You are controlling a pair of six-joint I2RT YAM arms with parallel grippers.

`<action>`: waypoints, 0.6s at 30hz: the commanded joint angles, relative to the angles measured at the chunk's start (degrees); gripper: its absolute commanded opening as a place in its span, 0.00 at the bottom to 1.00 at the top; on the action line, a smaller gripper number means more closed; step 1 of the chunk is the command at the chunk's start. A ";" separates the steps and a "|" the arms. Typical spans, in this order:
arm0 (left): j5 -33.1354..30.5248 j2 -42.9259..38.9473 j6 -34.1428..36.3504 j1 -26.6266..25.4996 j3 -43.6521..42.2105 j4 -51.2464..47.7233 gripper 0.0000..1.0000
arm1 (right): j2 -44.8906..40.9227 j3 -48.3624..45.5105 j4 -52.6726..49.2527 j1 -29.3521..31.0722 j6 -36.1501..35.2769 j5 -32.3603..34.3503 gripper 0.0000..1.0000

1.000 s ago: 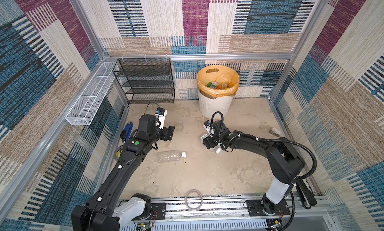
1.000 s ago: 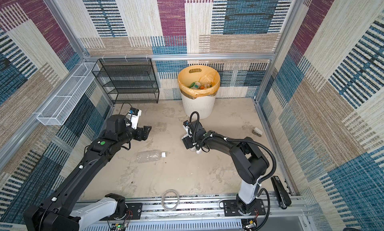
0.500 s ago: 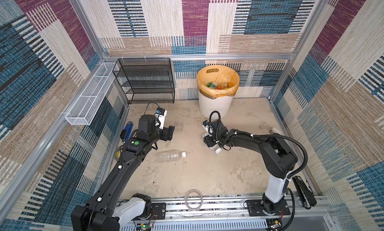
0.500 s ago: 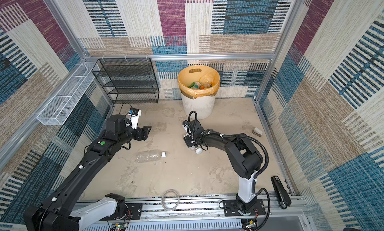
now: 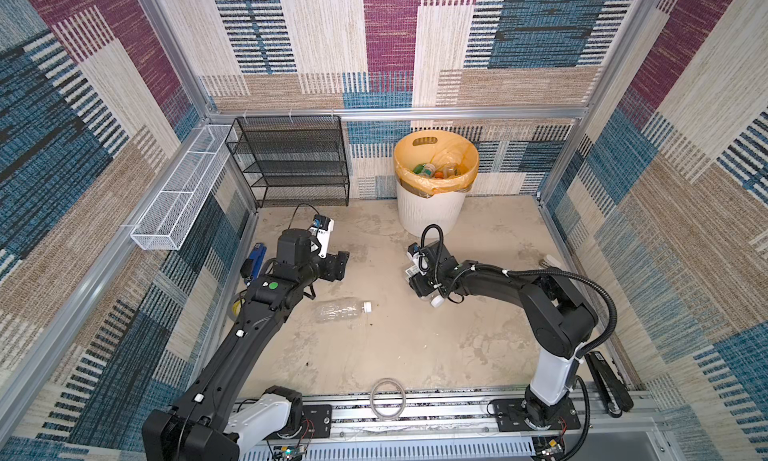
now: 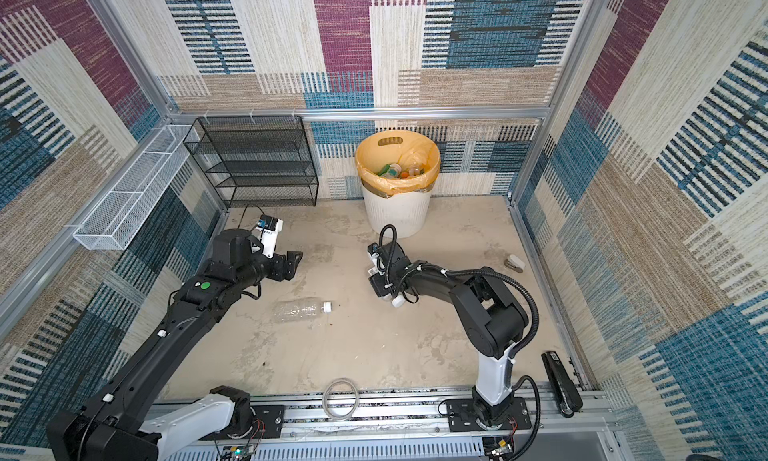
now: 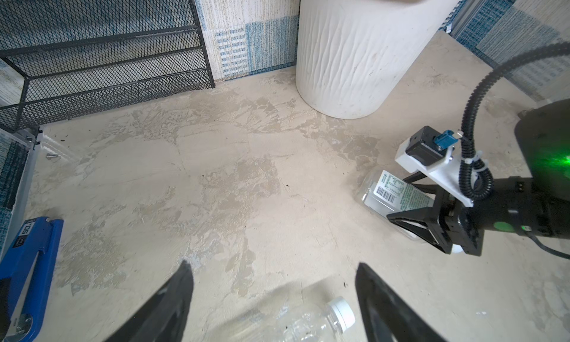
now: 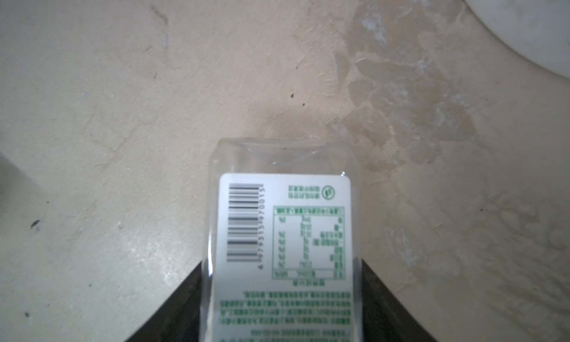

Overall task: Throw the plastic bottles in the bin
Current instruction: 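Carry the white-label bottle with right gripper over the bin and open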

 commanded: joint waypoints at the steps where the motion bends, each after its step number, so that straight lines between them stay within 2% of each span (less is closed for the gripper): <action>1: 0.24 -0.27 0.24 0.02 0.28 0.23 0.83 | -2.15 -0.02 1.51 -0.05 1.12 -0.06 0.63; 4: 0.27 -0.14 0.23 0.02 0.36 0.27 0.83 | -5.35 -0.50 1.88 -0.23 1.73 0.38 0.57; 9: 1.25 -0.17 0.58 -0.02 0.10 0.46 0.82 | -13.84 -3.66 5.97 -1.49 3.47 1.13 0.57; 15: 3.85 -1.81 2.51 -1.58 -1.93 2.77 0.81 | -27.78 -14.75 21.13 -3.12 6.77 5.03 0.55; 18: 4.94 -2.77 3.78 -2.82 -3.09 3.83 0.81 | -34.62 -19.98 29.35 -3.56 6.18 8.24 0.55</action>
